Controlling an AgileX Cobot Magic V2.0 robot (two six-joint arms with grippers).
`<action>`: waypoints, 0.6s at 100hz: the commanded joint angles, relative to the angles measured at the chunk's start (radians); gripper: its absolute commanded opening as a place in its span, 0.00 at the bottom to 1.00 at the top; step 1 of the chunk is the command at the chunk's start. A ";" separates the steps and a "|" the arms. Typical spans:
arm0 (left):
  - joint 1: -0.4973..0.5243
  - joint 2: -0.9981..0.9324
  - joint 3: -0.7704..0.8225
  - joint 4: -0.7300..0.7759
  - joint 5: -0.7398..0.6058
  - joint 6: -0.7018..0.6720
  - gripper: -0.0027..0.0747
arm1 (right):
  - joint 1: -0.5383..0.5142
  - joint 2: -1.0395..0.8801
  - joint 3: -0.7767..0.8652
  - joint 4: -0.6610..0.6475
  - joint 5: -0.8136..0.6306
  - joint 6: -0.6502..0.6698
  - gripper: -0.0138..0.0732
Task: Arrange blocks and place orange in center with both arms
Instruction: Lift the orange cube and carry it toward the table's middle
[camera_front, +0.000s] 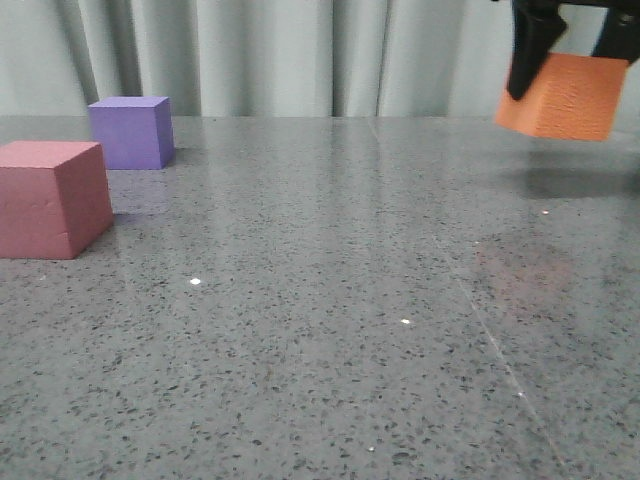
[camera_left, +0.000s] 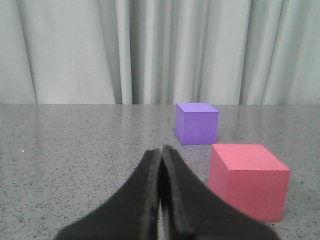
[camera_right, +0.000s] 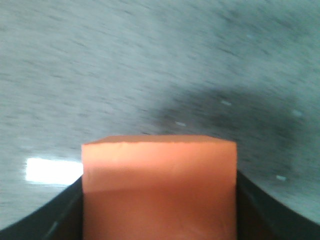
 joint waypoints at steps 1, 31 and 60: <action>0.001 -0.033 0.055 -0.002 -0.077 -0.002 0.01 | 0.059 -0.046 -0.063 0.012 -0.028 0.053 0.40; 0.001 -0.033 0.055 -0.002 -0.077 -0.002 0.01 | 0.261 0.041 -0.189 -0.095 -0.031 0.256 0.40; 0.001 -0.033 0.055 -0.002 -0.077 -0.002 0.01 | 0.396 0.188 -0.311 -0.215 0.003 0.466 0.40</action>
